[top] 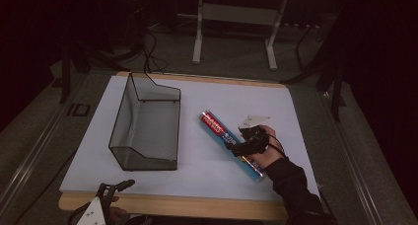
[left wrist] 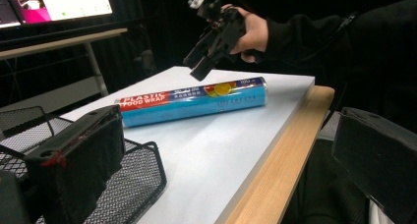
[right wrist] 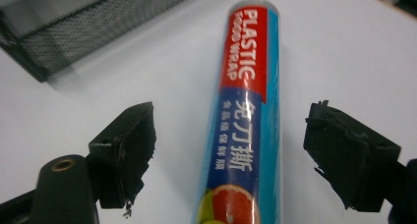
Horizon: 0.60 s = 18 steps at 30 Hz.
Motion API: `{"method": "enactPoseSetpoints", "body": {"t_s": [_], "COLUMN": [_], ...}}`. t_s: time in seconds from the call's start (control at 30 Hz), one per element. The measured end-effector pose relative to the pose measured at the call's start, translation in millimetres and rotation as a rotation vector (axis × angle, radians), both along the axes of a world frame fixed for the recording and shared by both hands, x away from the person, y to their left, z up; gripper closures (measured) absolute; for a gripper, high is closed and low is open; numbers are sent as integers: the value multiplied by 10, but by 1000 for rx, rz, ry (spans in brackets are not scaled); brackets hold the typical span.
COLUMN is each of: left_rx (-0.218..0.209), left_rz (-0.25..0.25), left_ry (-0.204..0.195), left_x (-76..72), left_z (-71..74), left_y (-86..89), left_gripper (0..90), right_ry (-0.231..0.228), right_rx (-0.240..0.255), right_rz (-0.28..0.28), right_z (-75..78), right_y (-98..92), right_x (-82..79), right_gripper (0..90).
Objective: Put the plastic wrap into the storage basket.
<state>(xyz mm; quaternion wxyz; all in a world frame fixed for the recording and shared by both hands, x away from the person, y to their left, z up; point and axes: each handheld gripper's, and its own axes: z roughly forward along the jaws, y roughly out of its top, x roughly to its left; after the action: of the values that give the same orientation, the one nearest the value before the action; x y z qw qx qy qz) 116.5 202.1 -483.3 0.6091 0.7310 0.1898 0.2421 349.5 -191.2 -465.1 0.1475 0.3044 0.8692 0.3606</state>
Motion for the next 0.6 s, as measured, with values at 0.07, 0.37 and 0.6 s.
{"method": "enactPoseSetpoints", "body": {"t_s": [0.07,0.37,0.6], "left_rx": [3,-1,1], "left_rz": [-2,-5,-8], "left_ry": [4,3,5], "left_x": [4,0,-1], "left_z": [-2,-2,-2], "left_y": [0,0,2], "left_gripper": [1,1,1], "right_ry": [28,101,176], "right_rx": [-21,-120,-201], "right_rz": [-9,-28,-44], "right_z": [-40,-193,-302], "right_y": [17,137,263], "right_x": [48,216,352], "right_gripper": [193,204,210]}}
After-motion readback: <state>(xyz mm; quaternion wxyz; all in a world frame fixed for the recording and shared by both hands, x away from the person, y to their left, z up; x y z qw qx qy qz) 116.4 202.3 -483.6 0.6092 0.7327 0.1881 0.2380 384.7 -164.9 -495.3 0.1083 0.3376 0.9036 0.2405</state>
